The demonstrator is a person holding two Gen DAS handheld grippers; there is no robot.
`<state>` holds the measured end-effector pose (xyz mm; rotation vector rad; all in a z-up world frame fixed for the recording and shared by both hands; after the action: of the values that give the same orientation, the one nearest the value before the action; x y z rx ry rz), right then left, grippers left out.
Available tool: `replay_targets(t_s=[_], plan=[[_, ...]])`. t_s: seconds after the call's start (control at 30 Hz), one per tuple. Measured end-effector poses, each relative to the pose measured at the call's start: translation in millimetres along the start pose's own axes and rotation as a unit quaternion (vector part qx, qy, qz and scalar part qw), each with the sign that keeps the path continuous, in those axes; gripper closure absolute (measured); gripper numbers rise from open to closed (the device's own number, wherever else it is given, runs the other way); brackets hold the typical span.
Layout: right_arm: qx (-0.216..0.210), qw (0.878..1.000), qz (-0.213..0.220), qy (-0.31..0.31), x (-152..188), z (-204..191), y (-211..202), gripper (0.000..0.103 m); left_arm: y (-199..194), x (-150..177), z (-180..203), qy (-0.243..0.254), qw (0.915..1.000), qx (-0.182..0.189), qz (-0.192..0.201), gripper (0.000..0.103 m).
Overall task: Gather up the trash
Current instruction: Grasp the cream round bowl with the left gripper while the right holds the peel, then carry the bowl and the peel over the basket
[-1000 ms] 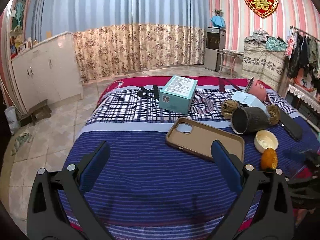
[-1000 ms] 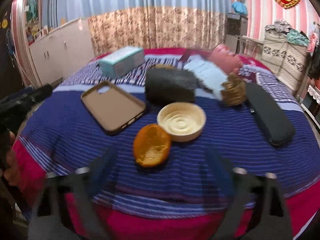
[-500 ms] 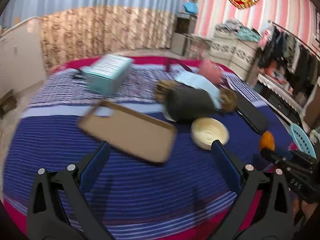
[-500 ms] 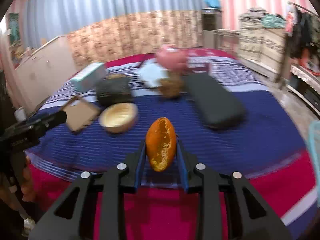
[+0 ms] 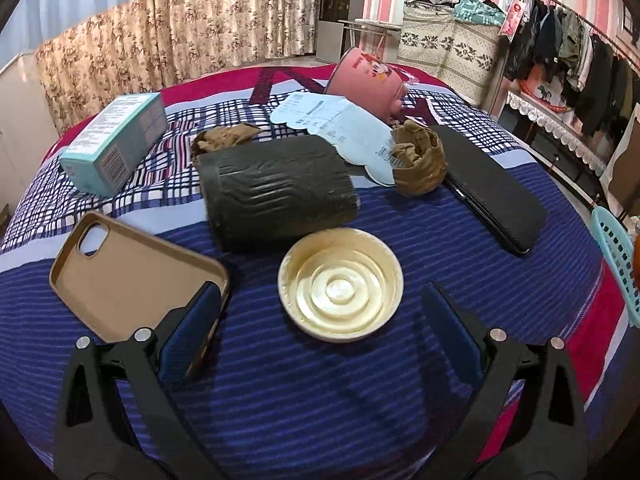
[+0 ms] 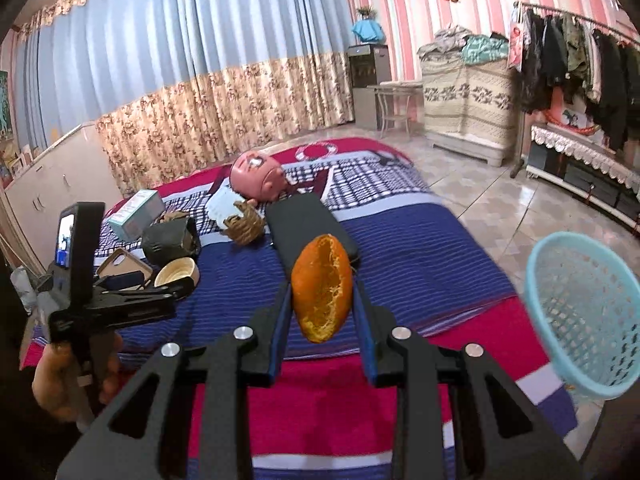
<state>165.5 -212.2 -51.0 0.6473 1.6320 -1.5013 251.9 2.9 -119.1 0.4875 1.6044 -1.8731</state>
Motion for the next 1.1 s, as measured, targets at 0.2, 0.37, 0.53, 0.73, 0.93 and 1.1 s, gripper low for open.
replay_targets(t_s=[0.2,0.37,0.53,0.73,0.93,1.1], plan=[[0.009,1.000,0.017,0.007,-4.1,10.6,-12.2,0.072,10.1,0.4,7.2,0.010,0.9998,-0.003,-0.015,0.029],[0.025,0.999,0.025,0.005,-2.7,25.0,-18.7,0.072,9.9,-0.2,10.6,0.015,0.9998,-0.004,-0.013,0.043],[0.047,0.998,0.031,0.012,-2.9,53.8,-26.8,0.072,-3.0,2.1,10.3,0.013,0.9998,-0.010,0.014,0.043],[0.079,0.996,0.038,0.020,-1.8,98.9,-33.7,0.072,-33.1,5.3,23.6,0.008,0.9977,-0.004,0.067,0.043],[0.108,0.992,0.046,0.045,-4.0,143.1,-39.6,0.072,-49.0,-4.1,70.5,0.040,0.9942,0.026,0.096,0.043],[0.150,0.987,0.044,0.044,0.5,173.1,-40.2,0.072,-58.1,-7.3,123.8,0.068,0.9895,0.070,0.106,0.043]])
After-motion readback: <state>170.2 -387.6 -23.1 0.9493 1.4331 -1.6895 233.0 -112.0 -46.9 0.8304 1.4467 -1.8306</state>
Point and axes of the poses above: each gripper's, at about its wrist camera, not at the fingertips, and y roughly the way its jaws point, z to its right, x to its underside, the point moved 2 cm from there along y, roughly the way its jaws point, and after that the axes turned 12 degrees about -y, right-handed, at the moved point
